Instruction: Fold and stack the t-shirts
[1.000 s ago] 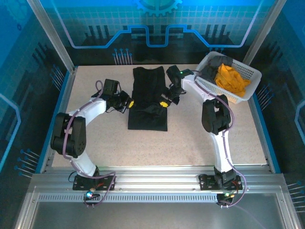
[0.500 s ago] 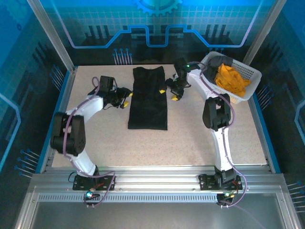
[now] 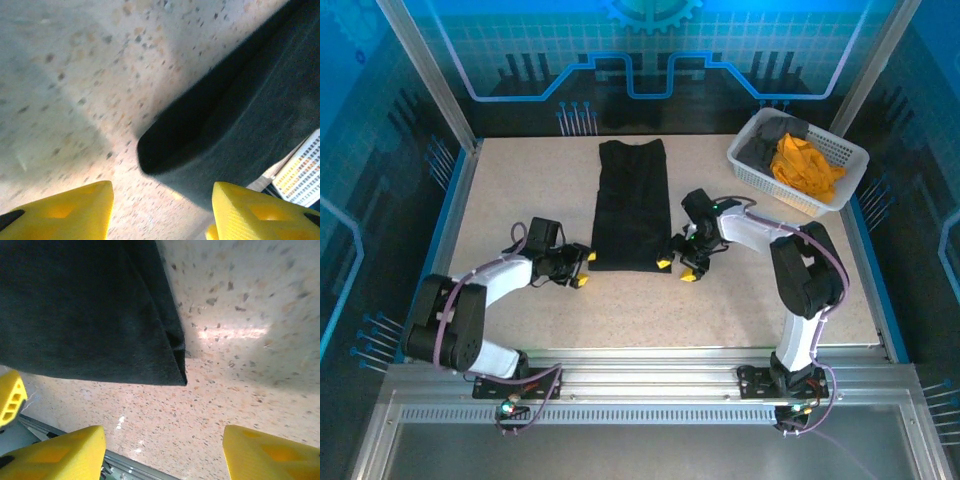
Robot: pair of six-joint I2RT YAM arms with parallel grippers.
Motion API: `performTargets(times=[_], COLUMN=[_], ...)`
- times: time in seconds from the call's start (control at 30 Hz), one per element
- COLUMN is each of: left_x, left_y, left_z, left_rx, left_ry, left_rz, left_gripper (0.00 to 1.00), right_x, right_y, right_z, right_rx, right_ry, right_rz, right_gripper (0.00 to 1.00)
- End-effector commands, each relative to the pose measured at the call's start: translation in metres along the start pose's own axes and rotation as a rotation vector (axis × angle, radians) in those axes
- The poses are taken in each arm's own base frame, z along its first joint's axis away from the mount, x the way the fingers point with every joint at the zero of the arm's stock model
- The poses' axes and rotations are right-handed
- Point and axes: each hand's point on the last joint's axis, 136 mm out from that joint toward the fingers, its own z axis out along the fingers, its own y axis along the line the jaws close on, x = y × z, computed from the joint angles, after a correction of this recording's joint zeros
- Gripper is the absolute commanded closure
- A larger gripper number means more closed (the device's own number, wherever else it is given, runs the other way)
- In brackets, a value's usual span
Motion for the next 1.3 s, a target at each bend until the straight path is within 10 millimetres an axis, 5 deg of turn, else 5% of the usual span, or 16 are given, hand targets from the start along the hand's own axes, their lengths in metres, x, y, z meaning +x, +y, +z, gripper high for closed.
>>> performTargets(times=[0.0, 0.23, 0.43, 0.53, 0.6, 0.87, 1.1, 1.27], left_x=[-0.003, -0.007, -0.014, -0.011, -0.005, 0.040, 0.101, 0.112], left_y=[-0.023, -0.032, -0.044, -0.047, -0.044, 0.007, 0.072, 0.073], left_z=[0.012, 0.037, 0.031, 0.020, 0.012, -0.013, -0.047, -0.090], left_rx=[0.065, 0.085, 0.100, 0.098, 0.083, 0.005, -0.092, 0.014], left_ry=[0.019, 0.049, 0.000, -0.013, -0.003, 0.106, 0.203, 0.147], left_rz=[-0.005, -0.009, 0.005, 0.025, 0.038, 0.074, 0.178, 0.181], left_gripper=[0.46, 0.67, 1.00, 1.00, 1.00, 1.00, 1.00, 1.00], right_x=[-0.010, -0.036, -0.054, -0.054, -0.050, 0.004, 0.088, 0.124], right_y=[0.024, 0.025, 0.028, 0.031, 0.029, 0.004, -0.033, -0.032], right_z=[0.010, 0.028, 0.023, 0.012, 0.006, -0.001, 0.001, -0.028], right_rx=[-0.092, -0.070, -0.043, -0.032, -0.021, 0.015, 0.088, 0.053], right_ry=[-0.001, -0.004, -0.046, -0.076, -0.084, -0.012, 0.150, 0.143], right_rz=[0.008, 0.026, 0.037, 0.018, 0.014, -0.016, -0.099, -0.106], right_gripper=[0.36, 0.47, 0.83, 0.99, 1.00, 1.00, 1.00, 1.00])
